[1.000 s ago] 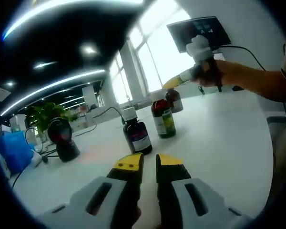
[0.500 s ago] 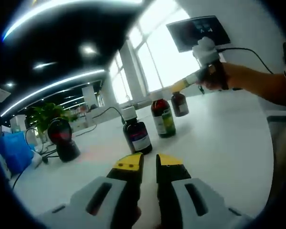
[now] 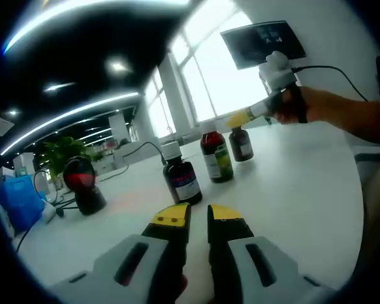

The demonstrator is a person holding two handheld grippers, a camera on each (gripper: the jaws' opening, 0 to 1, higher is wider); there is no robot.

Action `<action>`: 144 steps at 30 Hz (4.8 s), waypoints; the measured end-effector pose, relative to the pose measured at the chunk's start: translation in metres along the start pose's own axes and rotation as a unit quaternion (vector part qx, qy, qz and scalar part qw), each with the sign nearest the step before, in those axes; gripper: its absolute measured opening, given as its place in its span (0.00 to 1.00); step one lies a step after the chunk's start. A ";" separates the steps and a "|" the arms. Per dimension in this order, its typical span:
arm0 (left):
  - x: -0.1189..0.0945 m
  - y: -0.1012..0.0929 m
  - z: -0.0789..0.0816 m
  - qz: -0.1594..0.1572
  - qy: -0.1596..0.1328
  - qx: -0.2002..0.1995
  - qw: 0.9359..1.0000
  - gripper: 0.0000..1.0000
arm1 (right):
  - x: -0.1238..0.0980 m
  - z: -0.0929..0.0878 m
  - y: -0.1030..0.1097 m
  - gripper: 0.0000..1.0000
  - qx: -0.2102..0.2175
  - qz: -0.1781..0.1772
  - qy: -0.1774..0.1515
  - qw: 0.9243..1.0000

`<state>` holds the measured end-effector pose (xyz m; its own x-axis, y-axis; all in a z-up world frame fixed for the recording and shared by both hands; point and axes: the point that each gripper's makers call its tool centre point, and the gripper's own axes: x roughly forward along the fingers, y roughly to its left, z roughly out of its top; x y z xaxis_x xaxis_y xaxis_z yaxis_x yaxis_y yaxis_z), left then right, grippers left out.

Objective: Rotate the medicine bottle to make it face forward pick up the medicine bottle inspect the drug traceability code place the medicine on the table

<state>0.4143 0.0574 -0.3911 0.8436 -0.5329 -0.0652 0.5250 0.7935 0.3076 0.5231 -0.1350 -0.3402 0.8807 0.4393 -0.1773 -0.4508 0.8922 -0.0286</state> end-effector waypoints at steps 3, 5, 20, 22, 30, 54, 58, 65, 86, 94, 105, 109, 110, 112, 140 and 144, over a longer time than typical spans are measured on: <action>0.000 0.000 0.000 0.000 0.000 0.000 1.000 0.03 | 0.001 -0.001 0.002 0.15 0.001 0.002 0.001 1.000; 0.000 -0.001 0.001 -0.001 -0.001 0.000 1.000 0.03 | 0.001 -0.002 0.004 0.15 0.001 0.003 0.002 1.000; 0.000 -0.001 0.000 -0.003 0.000 0.001 1.000 0.03 | -0.003 -0.008 0.004 0.15 0.005 -0.001 0.001 1.000; 0.000 -0.002 0.001 -0.003 0.000 0.000 1.000 0.03 | -0.004 -0.008 0.004 0.15 0.004 -0.001 0.002 1.000; 0.000 -0.002 0.000 -0.004 0.000 0.001 1.000 0.03 | -0.006 -0.008 0.003 0.15 0.006 -0.004 -0.002 1.000; 0.001 -0.002 0.000 -0.005 0.001 0.001 1.000 0.03 | -0.008 -0.001 0.005 0.16 -0.001 -0.007 -0.024 1.000; 0.001 -0.002 0.000 -0.005 0.001 0.001 1.000 0.03 | -0.009 0.001 0.004 0.16 -0.003 -0.007 -0.028 1.000; 0.001 -0.003 0.000 -0.005 0.001 0.001 1.000 0.03 | -0.016 0.004 0.003 0.15 0.002 -0.009 -0.035 0.999; 0.001 -0.002 0.000 -0.005 0.002 -0.002 1.000 0.03 | -0.049 0.000 -0.002 0.00 0.015 -0.023 -0.056 0.998; 0.001 -0.002 0.002 -0.006 -0.002 -0.003 1.000 0.03 | -0.059 -0.017 -0.005 0.00 0.023 -0.022 -0.048 0.998; 0.000 -0.003 0.003 -0.008 -0.004 -0.001 1.000 0.03 | -0.068 -0.039 0.006 0.00 -0.011 -0.010 -0.038 0.999; 0.000 -0.003 0.003 -0.009 -0.003 0.001 1.000 0.03 | -0.070 -0.046 0.004 0.00 -0.010 -0.012 -0.036 0.999; 0.000 -0.004 0.003 -0.009 -0.003 0.002 1.000 0.03 | -0.071 -0.048 0.003 0.00 -0.007 -0.012 -0.037 0.999; 0.000 -0.004 0.003 -0.009 -0.003 0.003 1.000 0.03 | -0.072 -0.051 0.003 0.00 -0.003 -0.012 -0.037 0.999; 0.001 -0.004 0.001 -0.010 -0.001 0.014 1.000 0.04 | -0.075 -0.064 0.017 0.00 -0.024 0.020 -0.034 0.999; 0.002 -0.005 0.001 -0.010 0.000 0.016 1.000 0.04 | -0.075 -0.064 0.018 0.00 -0.028 0.022 -0.034 0.999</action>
<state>0.4132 0.0527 -0.3919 0.8326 -0.5492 -0.0713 0.5385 0.7729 0.3356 0.4397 -0.1584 -0.3904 0.8673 0.4850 -0.1123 -0.4942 0.8659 -0.0768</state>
